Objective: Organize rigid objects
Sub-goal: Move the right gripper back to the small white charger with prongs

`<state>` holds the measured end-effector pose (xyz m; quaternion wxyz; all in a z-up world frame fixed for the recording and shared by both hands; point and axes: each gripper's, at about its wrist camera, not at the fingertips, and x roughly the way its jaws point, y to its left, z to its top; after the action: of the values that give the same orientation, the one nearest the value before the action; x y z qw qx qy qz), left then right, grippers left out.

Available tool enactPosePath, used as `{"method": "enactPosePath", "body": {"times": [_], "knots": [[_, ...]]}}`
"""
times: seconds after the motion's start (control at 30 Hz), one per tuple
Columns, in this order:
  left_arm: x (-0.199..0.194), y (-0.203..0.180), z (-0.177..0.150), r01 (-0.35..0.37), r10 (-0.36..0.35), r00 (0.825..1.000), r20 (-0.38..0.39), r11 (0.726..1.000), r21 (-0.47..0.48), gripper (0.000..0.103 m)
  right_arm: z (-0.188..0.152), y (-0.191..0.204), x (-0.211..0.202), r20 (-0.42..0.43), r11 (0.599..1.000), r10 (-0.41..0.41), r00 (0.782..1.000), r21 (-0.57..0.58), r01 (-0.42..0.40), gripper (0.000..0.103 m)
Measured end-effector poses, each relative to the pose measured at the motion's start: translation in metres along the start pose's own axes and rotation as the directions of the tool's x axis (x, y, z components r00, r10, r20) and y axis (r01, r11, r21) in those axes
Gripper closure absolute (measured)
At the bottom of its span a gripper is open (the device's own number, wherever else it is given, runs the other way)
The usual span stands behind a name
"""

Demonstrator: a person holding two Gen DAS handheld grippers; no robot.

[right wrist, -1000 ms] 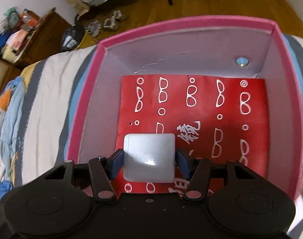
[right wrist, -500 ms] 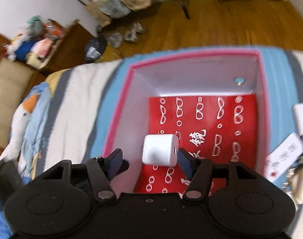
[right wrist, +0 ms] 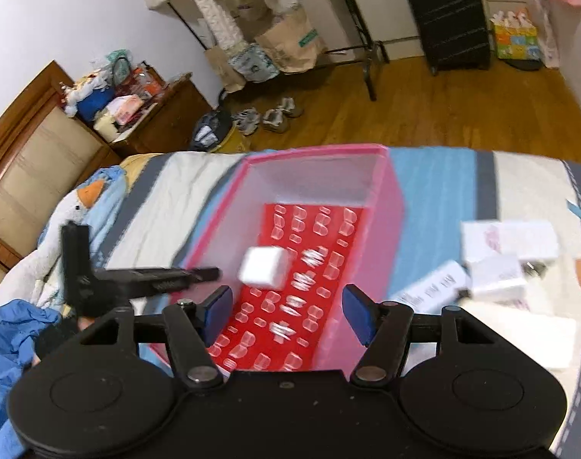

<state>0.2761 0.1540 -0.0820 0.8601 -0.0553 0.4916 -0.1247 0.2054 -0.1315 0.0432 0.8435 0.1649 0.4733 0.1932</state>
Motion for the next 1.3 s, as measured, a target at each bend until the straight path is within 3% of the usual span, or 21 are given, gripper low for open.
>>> {"method": "enactPosePath", "body": {"times": [0.27, 0.33, 0.43, 0.6, 0.8, 0.83, 0.97, 1.17, 1.3], "knots": [[0.002, -0.001, 0.0, -0.008, 0.008, 1.0, -0.014, 1.0, -0.009, 0.093, -0.054, -0.066, 0.017, -0.02, 0.993, -0.115, 0.993, 0.029, 0.115, 0.034], [0.002, -0.001, 0.0, -0.015, 0.014, 1.0, -0.017, 1.0, -0.011, 0.093, -0.068, -0.069, 0.026, 0.005, 0.988, -0.156, 0.988, -0.017, 0.156, 0.034], [0.004, -0.002, 0.001, -0.023, 0.023, 0.999, -0.023, 1.0, -0.018, 0.093, -0.072, -0.059, 0.041, 0.021, 0.958, -0.225, 0.974, -0.18, 0.225, 0.041], [0.004, 0.0, 0.0, -0.012, 0.011, 1.0, -0.019, 0.999, -0.039, 0.093, -0.068, -0.056, 0.057, 0.009, 0.944, -0.19, 0.982, -0.274, 0.185, 0.044], [0.004, 0.005, 0.0, -0.01, 0.009, 1.0, -0.015, 0.998, -0.069, 0.093, -0.08, -0.047, 0.067, -0.026, 0.895, -0.278, 0.96, -0.37, 0.249, 0.049], [0.003, 0.007, 0.0, -0.001, 0.001, 1.0, -0.007, 0.997, -0.081, 0.093, -0.081, -0.046, 0.066, -0.037, 0.899, -0.275, 0.961, -0.365, 0.243, 0.055], [0.0, 0.008, 0.001, 0.008, -0.008, 1.0, 0.002, 0.996, -0.091, 0.093, -0.082, -0.049, 0.056, -0.11, 0.94, -0.248, 0.962, -0.266, 0.212, 0.056], [0.003, 0.006, 0.002, 0.001, -0.002, 1.0, -0.01, 0.996, -0.091, 0.094, -0.089, -0.052, 0.058, -0.102, 0.945, -0.232, 0.967, -0.257, 0.2, 0.051], [0.003, 0.003, 0.003, -0.011, 0.01, 1.0, -0.017, 0.997, -0.073, 0.096, -0.093, -0.052, 0.072, -0.117, 0.936, -0.257, 0.959, -0.278, 0.217, 0.049]]}}
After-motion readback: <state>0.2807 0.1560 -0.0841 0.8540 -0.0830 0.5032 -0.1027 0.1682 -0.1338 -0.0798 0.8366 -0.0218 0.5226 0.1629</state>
